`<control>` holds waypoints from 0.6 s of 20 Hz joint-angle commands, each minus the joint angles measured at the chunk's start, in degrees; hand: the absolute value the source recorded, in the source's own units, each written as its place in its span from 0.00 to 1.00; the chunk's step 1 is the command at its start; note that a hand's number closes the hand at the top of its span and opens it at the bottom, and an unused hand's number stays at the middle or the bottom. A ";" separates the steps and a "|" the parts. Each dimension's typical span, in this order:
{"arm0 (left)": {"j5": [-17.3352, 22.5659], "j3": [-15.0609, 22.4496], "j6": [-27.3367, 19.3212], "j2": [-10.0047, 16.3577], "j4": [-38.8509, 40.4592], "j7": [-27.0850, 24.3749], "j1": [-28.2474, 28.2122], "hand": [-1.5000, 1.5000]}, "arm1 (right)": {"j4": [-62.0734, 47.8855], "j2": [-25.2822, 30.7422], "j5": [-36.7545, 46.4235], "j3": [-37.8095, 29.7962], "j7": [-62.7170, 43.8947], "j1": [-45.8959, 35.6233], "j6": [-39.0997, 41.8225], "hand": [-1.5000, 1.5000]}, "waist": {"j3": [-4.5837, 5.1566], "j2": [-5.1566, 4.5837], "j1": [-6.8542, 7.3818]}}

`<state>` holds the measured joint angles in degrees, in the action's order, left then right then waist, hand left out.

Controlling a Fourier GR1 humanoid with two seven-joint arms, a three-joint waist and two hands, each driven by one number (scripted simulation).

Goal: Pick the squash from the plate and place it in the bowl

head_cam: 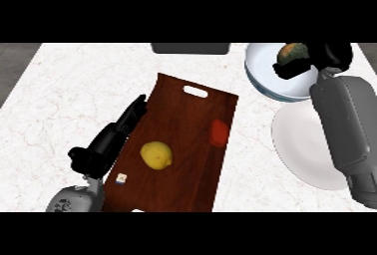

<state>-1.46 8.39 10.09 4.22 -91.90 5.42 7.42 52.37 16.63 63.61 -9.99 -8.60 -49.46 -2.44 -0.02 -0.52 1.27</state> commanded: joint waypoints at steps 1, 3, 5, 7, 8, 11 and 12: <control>-0.96 0.91 -0.37 -0.69 0.38 -1.37 -0.75 0.50 | -9.71 2.88 -3.86 -3.46 0.77 -3.47 8.74 1.00 | 0.01 -0.09 0.42; 0.69 -0.34 1.45 0.63 0.20 0.05 1.12 0.50 | -14.66 2.10 -7.20 -6.37 2.78 -4.43 9.05 0.00 | -0.06 -0.44 1.17; 1.37 -0.67 2.27 0.78 0.92 -0.63 0.44 0.50 | -19.13 3.46 -8.02 -6.93 8.22 -5.63 7.98 0.00 | -0.05 -0.28 0.85; -0.71 -0.32 -0.43 -1.27 3.28 -1.44 2.57 0.50 | -22.42 5.02 -9.18 -8.20 13.00 -8.52 6.52 0.00 | -0.05 -0.39 0.69; 0.46 -2.13 1.86 1.22 4.22 -2.56 2.54 0.50 | -23.35 4.66 -9.96 -9.15 14.04 -9.24 4.85 0.00 | -0.04 -0.44 0.85; 1.19 -1.34 1.67 0.74 -0.62 -0.98 -0.05 0.50 | -26.65 7.30 -10.81 -11.51 19.91 -7.30 -1.28 0.00 | -0.09 -0.42 1.28; 0.22 -0.99 1.52 0.35 2.10 -1.64 0.99 0.50 | -25.84 5.43 -11.74 -11.96 15.83 -11.13 -0.58 0.00 | -0.04 -0.17 0.64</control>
<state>-1.10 7.65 11.23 4.43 -90.67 4.38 8.33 29.60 21.55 53.99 -19.50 5.38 -57.60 -0.23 -0.09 -0.89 2.26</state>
